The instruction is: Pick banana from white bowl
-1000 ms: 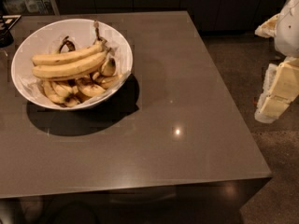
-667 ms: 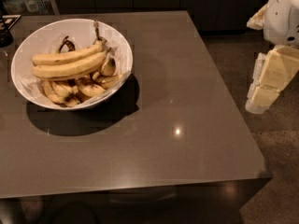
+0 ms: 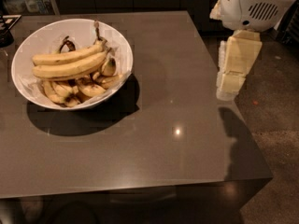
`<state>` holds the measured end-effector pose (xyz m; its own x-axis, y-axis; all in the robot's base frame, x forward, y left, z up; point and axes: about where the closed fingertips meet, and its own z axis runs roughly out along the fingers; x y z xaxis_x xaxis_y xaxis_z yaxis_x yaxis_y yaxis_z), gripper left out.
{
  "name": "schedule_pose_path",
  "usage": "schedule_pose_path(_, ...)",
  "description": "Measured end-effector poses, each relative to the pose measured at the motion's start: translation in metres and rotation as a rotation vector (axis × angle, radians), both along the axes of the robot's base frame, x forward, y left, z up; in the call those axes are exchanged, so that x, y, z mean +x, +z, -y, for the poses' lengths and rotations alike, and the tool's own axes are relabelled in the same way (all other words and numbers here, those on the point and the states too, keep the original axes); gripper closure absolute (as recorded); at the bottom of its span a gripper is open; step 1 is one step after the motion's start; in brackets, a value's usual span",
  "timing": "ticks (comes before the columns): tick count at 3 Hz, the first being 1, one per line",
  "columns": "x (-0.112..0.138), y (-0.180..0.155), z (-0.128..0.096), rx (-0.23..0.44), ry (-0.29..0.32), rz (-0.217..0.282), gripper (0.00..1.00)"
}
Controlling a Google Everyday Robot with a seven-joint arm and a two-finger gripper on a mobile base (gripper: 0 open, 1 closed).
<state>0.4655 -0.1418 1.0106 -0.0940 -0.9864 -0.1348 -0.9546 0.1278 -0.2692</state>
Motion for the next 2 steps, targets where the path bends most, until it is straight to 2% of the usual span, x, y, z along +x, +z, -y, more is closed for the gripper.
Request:
schedule_pose_path(1,0.004,0.003,-0.004,0.01,0.002,0.023,0.0)
schedule_pose_path(2,0.008,0.005,-0.022,0.019,0.035,0.05,0.0)
